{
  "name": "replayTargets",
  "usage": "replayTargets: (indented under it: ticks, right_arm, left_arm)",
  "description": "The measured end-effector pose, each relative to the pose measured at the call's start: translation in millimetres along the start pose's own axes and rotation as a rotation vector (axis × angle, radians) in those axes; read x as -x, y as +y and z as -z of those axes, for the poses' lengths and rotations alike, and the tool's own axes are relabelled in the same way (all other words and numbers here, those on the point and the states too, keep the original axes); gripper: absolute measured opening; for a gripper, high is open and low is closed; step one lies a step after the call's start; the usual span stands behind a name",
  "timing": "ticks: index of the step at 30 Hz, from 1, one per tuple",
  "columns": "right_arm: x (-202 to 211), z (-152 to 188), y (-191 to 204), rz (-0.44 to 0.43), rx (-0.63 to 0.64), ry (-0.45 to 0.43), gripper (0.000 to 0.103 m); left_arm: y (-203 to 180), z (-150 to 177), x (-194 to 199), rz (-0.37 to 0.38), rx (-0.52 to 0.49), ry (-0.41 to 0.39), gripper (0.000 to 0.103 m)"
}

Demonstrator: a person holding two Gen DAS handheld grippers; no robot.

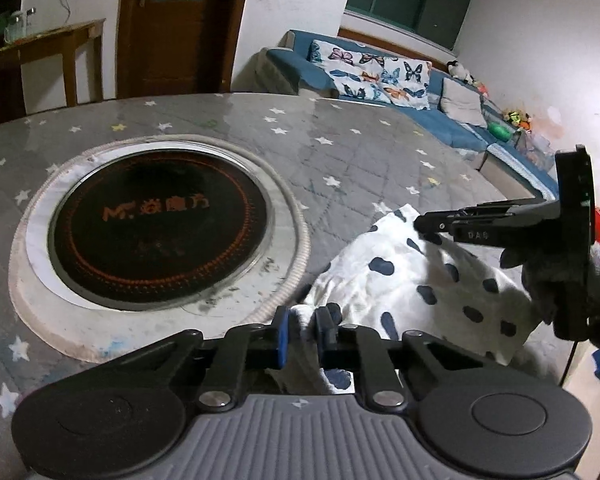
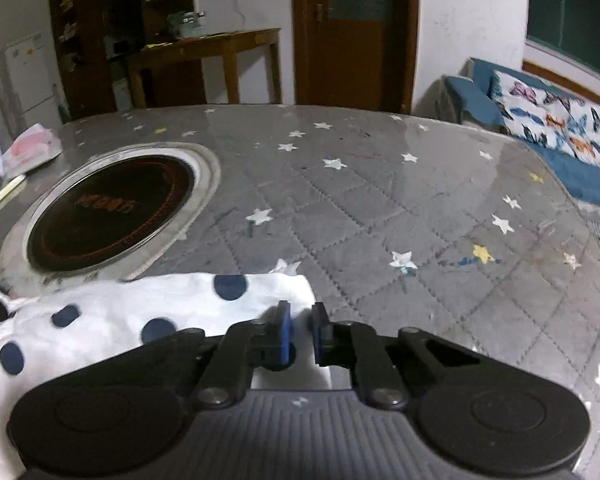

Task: Fold clothes

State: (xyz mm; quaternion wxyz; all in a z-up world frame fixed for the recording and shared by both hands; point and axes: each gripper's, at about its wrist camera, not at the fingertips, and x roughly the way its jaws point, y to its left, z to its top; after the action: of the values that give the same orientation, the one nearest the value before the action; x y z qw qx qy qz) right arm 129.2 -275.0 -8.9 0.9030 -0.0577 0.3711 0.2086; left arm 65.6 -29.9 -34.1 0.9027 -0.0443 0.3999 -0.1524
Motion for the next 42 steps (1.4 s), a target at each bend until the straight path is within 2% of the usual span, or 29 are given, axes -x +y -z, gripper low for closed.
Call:
replayTargets:
  ticks: [3,6,9,10,15,20,22,24,25,29,33,34,36,37,42]
  right_arm:
    - [-6,-2,-5,0.009,-0.029,-0.009,0.012]
    - [7,-2,-12,0.028,-0.049,-0.027,0.015]
    - [34,6,-17,0.028,-0.030,-0.030,0.016]
    - [45,10,-17,0.024,-0.015,-0.030,0.016]
    - [88,40,-10,0.010,0.037,0.003,0.017]
    - [100,67,6,-0.013,0.099,0.033,0.017]
    - [92,73,8,0.024,0.120,0.057,0.016]
    - [87,73,2,0.048,0.098,0.060,0.023]
    - [87,71,-1,0.057,0.086,0.058,0.023]
    - [93,63,-1,0.095,0.103,0.030,0.023]
    - [112,60,11,0.057,0.121,-0.001,0.023]
    - [118,63,14,0.053,0.136,0.000,0.024]
    - [129,74,19,0.068,0.159,0.005,0.040]
    - [133,80,18,0.076,0.152,0.011,0.044]
    - [133,105,15,0.099,0.124,0.037,0.046]
  left_arm:
    - [-1,2,-2,0.003,0.001,0.017,0.016]
    - [-1,2,4,-0.003,0.001,0.013,0.020]
    - [-1,0,15,-0.011,0.002,-0.018,0.035]
    - [-2,-1,20,-0.018,-0.003,-0.035,0.036]
    - [-19,-1,36,0.042,-0.045,-0.072,0.036]
    - [-43,11,25,0.119,-0.129,-0.017,0.035]
    - [-47,17,15,0.115,-0.148,0.012,0.035]
    - [-45,22,5,0.105,-0.151,0.041,0.035]
    - [-43,24,2,0.104,-0.147,0.050,0.035]
    - [-42,25,5,0.110,-0.149,0.041,0.035]
    - [-41,26,5,0.111,-0.149,0.047,0.035]
    - [-40,26,5,0.115,-0.141,0.045,0.035]
    - [-37,24,5,0.125,-0.125,0.048,0.035]
    - [-36,23,4,0.129,-0.120,0.052,0.035]
    - [-39,22,1,0.122,-0.138,0.061,0.036]
